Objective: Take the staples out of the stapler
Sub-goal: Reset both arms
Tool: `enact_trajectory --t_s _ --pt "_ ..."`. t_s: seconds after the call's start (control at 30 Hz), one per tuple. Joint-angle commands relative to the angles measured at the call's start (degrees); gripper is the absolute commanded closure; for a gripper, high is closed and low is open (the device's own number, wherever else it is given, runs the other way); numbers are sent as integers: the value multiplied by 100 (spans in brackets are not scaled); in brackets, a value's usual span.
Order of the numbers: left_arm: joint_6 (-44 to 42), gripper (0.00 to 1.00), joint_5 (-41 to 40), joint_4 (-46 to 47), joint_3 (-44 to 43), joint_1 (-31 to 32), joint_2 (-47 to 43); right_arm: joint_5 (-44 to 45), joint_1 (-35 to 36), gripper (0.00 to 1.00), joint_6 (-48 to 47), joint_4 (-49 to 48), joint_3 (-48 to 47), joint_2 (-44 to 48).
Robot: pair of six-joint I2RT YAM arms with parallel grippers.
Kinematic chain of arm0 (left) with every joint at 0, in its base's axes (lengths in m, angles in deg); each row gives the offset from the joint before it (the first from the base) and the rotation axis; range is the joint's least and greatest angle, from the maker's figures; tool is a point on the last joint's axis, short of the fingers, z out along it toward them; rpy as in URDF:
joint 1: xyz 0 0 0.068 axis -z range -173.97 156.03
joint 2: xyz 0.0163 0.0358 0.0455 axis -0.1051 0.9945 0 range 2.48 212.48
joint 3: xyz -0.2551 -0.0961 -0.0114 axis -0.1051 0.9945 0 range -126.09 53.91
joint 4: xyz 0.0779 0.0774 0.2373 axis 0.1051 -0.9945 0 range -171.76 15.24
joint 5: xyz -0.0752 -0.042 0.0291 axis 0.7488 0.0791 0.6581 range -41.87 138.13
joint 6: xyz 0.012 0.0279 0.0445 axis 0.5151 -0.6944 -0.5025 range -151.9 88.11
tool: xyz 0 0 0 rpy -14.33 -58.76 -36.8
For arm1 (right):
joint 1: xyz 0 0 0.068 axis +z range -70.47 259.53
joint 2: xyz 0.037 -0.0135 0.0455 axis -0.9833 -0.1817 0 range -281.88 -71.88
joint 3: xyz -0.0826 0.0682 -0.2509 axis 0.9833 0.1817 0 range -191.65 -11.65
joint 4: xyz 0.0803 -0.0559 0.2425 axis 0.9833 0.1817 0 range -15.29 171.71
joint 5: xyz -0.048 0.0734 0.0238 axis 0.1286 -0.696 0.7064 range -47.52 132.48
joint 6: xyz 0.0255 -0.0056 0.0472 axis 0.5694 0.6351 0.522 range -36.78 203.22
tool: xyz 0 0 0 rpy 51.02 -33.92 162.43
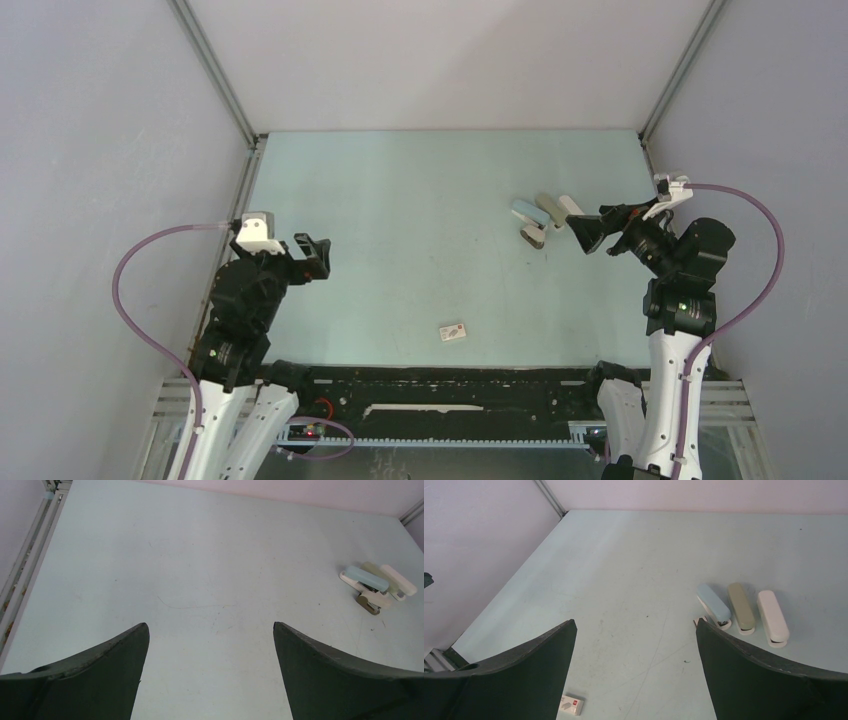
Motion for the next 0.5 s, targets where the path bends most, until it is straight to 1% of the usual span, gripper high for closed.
enact_trajectory --t_s 0.0,0.47 --pt "-159 0 46 158 65 -54 -28 58 -4 0 55 -162 -37 58" --pt "-159 0 55 170 69 -58 31 95 11 0 -8 -156 -37 20"
